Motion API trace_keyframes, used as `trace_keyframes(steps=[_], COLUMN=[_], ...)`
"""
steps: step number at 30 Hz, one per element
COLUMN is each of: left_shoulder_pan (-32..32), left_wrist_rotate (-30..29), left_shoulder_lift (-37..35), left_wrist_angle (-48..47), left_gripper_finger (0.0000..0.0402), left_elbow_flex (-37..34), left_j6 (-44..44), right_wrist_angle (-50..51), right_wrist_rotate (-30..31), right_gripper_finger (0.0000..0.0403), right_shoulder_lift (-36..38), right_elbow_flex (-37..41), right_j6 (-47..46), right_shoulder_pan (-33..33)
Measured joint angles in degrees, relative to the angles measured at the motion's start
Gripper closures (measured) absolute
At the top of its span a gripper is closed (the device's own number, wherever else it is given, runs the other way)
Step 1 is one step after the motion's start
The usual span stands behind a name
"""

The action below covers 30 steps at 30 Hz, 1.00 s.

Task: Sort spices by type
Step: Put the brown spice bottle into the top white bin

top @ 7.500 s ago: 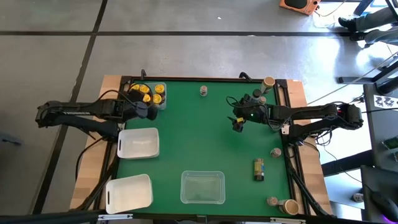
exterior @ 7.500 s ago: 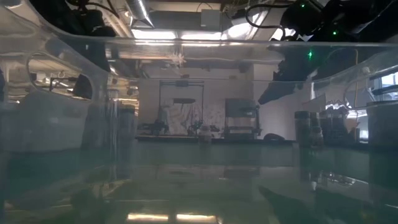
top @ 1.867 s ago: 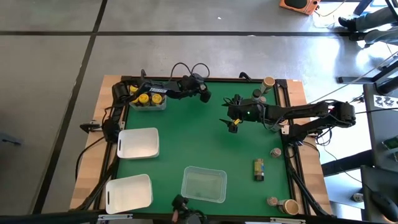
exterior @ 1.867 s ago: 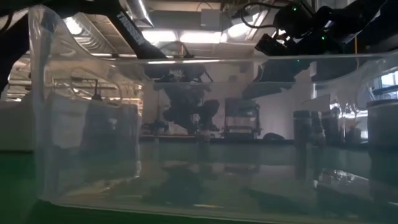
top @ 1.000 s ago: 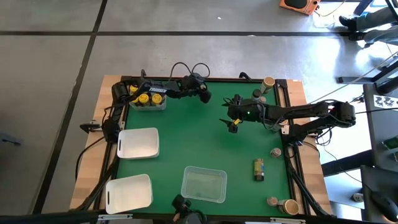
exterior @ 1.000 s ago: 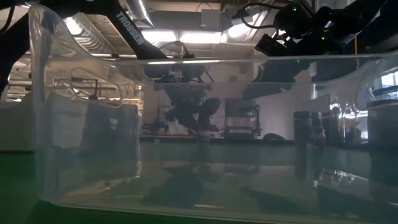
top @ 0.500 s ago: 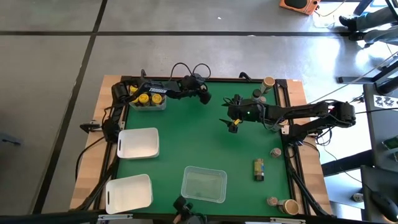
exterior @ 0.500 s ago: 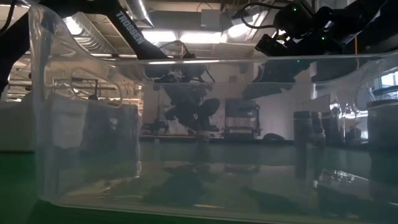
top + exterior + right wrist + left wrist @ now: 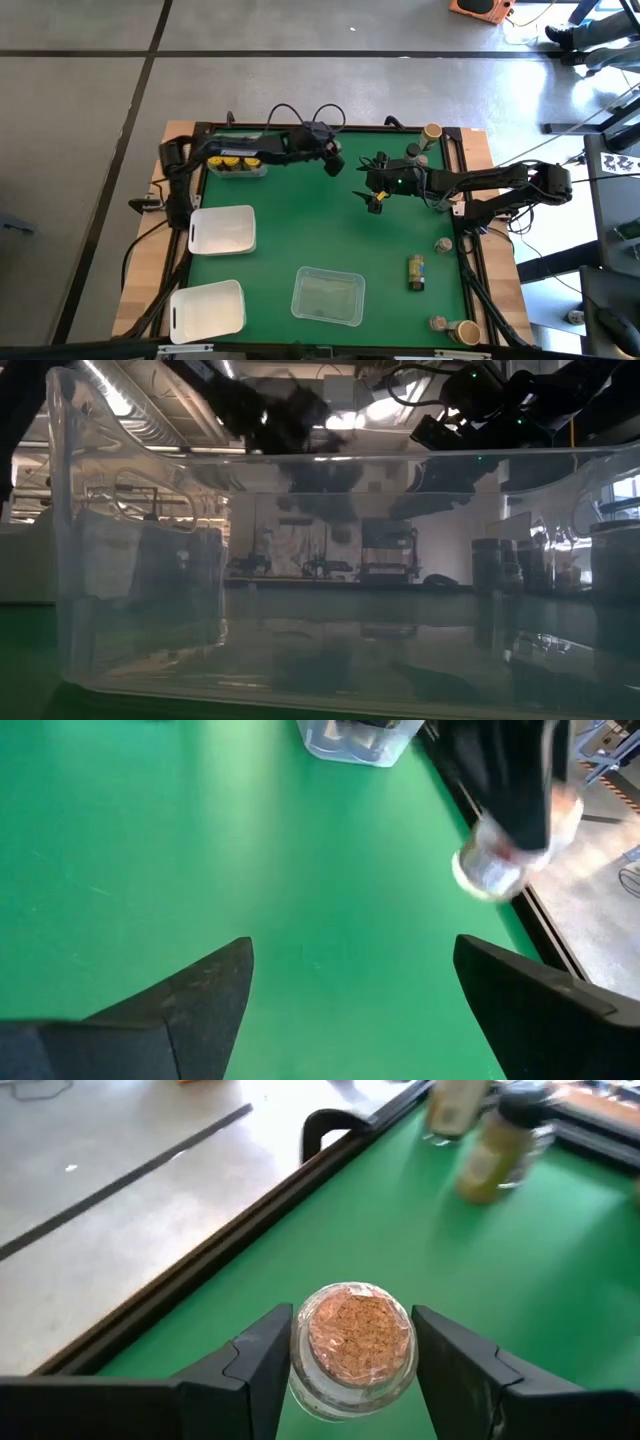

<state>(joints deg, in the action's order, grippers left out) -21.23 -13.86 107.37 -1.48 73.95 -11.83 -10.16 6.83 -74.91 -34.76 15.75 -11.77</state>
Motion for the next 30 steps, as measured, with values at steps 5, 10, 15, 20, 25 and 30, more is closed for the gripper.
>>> trace_keyframes(steps=[5,10,15,20,25,30], left_shoulder_pan=[4.0,8.1,12.3,16.6,20.1,24.9], left_wrist_rotate=[-1.9,-4.5,-7.2,-8.5,-8.8,-12.2], left_shoulder_lift=[-6.6,-12.9,-17.7,-21.4,-26.9,-33.7], left_wrist_angle=[-7.9,-15.5,-24.4,-29.7,-31.4,-34.5], left_gripper_finger=[0.0219,0.0217,0.0217,0.0216,0.0216,0.0216], left_elbow_flex=[0.0,0.0,0.0,-1.8,-6.6,-12.1], left_j6=[-0.5,-3.1,-6.5,-10.6,-15.8,-22.6], right_wrist_angle=[0.0,0.0,0.0,0.0,-0.4,-0.7], right_wrist_rotate=[0.0,0.0,0.0,0.0,0.0,0.0], right_gripper_finger=[0.0061,0.0061,0.0061,0.0061,0.0061,0.0061], right_shoulder_lift=[0.0,0.0,0.0,0.0,0.0,0.0], right_elbow_flex=[0.0,0.0,0.0,0.0,0.0,0.0], right_j6=[0.0,0.0,0.0,0.0,-0.3,-0.3], right_shoulder_pan=[0.0,0.0,0.1,0.1,0.1,0.1])
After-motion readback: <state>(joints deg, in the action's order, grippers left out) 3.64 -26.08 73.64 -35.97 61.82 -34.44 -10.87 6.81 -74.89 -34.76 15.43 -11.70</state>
